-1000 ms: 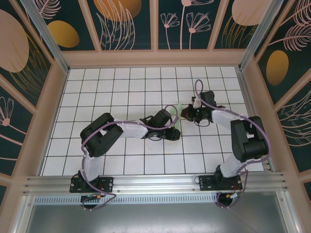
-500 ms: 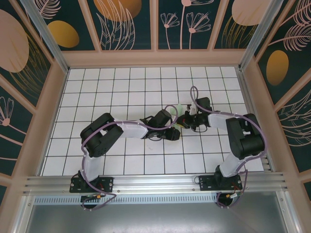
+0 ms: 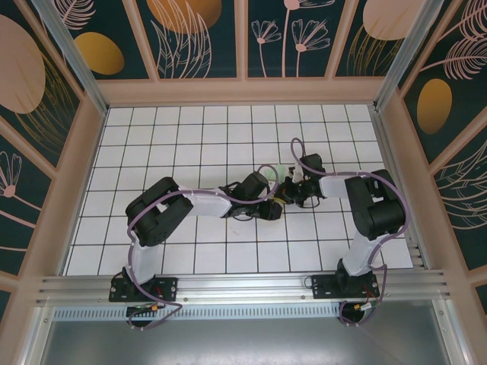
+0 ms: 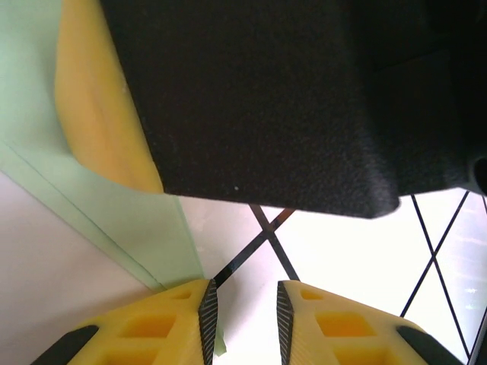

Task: Fold a paper plane with a square sheet of paper (fold left side to right side)
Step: Fold the wing for the fifth time at the center of the table.

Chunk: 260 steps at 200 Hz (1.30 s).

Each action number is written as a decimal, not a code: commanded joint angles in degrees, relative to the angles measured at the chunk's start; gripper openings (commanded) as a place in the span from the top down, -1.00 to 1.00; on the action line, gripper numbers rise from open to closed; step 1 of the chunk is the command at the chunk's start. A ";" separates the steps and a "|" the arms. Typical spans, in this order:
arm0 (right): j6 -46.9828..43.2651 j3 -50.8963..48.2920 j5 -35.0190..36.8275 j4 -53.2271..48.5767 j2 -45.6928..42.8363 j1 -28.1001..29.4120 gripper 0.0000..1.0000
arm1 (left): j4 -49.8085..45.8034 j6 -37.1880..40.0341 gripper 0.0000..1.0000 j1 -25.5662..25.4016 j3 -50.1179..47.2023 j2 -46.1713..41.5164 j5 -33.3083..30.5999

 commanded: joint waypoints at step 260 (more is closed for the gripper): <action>-6.32 10.18 7.32 -10.77 -6.36 -1.76 0.76 | -8.24 2.60 0.06 1.83 -5.99 -21.21 -17.93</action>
